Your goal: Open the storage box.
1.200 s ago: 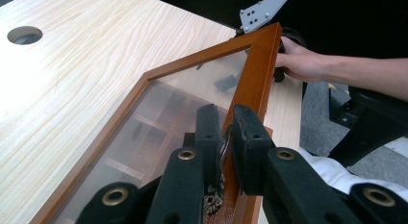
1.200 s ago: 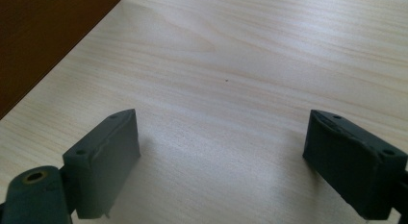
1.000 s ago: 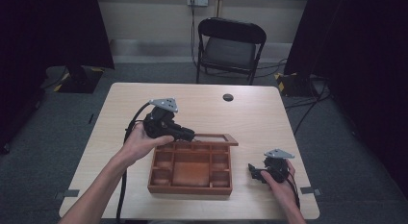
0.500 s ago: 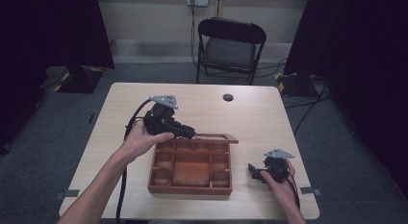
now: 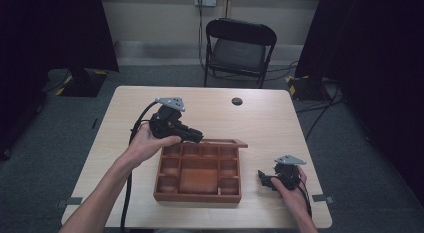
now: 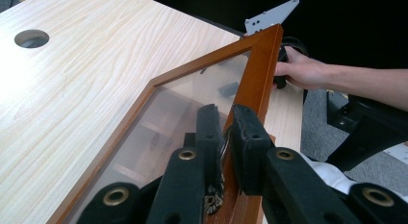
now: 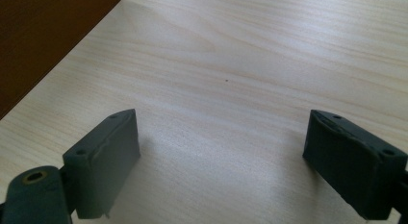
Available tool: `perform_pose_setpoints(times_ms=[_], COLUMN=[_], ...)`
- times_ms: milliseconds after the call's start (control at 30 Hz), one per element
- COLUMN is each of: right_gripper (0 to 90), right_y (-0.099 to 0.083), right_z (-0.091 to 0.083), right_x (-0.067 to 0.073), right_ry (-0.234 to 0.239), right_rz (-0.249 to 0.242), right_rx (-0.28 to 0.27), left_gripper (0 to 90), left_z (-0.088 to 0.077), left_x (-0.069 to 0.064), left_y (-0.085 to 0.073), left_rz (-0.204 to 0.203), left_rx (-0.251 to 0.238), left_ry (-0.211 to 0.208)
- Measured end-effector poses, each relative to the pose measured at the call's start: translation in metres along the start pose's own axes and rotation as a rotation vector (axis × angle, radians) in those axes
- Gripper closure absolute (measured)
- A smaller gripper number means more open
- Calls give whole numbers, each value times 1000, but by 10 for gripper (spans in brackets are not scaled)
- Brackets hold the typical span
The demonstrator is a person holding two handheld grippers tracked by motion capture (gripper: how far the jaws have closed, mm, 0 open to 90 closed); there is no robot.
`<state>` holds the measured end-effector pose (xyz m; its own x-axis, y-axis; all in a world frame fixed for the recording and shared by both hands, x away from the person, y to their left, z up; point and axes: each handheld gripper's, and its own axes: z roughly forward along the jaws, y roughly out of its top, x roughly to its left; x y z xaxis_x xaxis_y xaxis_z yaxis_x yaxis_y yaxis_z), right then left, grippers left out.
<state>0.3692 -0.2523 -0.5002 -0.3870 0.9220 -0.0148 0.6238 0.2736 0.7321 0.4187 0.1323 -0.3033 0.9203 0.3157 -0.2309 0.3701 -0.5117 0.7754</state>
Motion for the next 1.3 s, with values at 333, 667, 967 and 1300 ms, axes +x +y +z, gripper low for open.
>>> perform_pose_setpoints(times_ms=[333,667,967,1300], right_gripper=[111,111,111,111], right_y=[0,0,0,0], right_z=[0,0,0,0], right_x=[0,0,0,0], right_ry=[0,0,1,1], right_rz=[0,0,0,0], right_rx=[0,0,0,0], left_gripper=[821,821,821,822], left_z=[0,3,6,6], left_x=[-1,-1,-1,0], left_y=[0,-2,-2,-1], left_rz=[8,11,7,3], left_rx=[10,5,15,17], left_ry=[7,16,20,19])
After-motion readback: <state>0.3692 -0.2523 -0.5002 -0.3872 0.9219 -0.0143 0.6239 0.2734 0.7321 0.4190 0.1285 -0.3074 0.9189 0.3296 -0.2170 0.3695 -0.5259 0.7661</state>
